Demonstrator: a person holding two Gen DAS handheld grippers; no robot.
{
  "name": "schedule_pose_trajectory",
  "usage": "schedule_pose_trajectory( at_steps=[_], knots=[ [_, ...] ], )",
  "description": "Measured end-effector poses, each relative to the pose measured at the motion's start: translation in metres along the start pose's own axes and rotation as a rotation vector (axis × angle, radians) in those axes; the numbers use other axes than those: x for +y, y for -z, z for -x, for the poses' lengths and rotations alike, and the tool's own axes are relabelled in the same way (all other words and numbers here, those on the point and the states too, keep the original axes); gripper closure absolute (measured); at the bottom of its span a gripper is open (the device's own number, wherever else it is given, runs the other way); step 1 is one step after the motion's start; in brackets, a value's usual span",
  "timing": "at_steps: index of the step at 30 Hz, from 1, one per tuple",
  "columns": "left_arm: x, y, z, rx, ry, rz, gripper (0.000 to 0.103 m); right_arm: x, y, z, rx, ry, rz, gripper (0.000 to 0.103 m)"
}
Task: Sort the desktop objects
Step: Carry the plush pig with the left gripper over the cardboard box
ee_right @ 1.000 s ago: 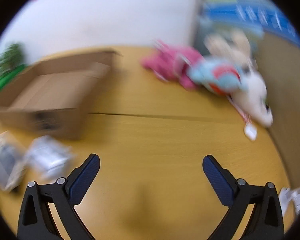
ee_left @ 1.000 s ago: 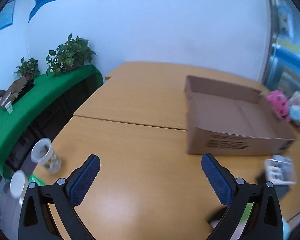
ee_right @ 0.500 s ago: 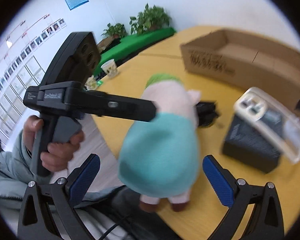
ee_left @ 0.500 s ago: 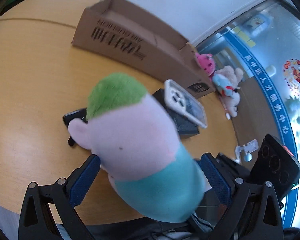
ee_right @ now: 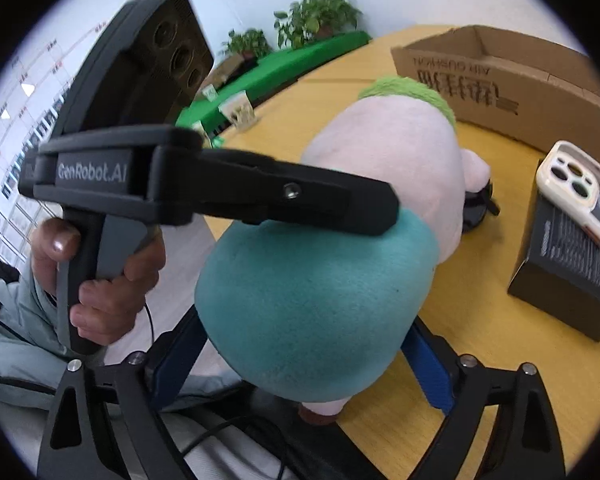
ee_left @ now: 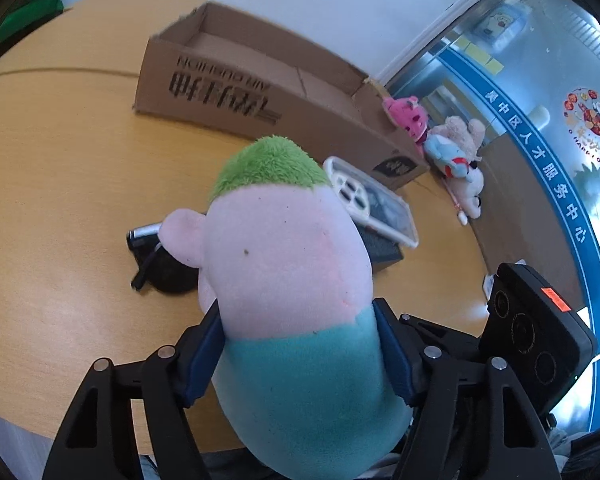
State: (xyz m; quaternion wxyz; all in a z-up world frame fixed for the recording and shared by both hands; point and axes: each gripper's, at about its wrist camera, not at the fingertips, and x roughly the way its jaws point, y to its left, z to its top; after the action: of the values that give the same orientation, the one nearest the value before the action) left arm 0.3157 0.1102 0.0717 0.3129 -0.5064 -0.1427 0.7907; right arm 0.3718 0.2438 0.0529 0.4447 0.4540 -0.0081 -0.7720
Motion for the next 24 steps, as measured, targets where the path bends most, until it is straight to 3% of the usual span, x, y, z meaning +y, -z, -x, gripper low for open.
schedule_pose_trajectory(
  at_steps=[6,14,20,24],
  knots=[
    [-0.049,-0.071,0.040,-0.155,0.033,-0.151,0.037,0.008,-0.055,0.053,-0.155,0.094,0.107,0.012],
    [-0.112,-0.218,0.121,-0.398,0.033,-0.344,0.036,0.010,-0.198,0.131,-0.388,0.232,0.253,0.012],
    [-0.114,-0.315,0.139,-0.423,0.069,-0.351,0.036,-0.006,-0.285,0.156,-0.443,0.260,0.282,0.012],
    [-0.104,-0.370,0.122,-0.404,0.025,-0.371,0.036,-0.031,-0.330,0.137,-0.430,0.254,0.268,0.012]
  ],
)
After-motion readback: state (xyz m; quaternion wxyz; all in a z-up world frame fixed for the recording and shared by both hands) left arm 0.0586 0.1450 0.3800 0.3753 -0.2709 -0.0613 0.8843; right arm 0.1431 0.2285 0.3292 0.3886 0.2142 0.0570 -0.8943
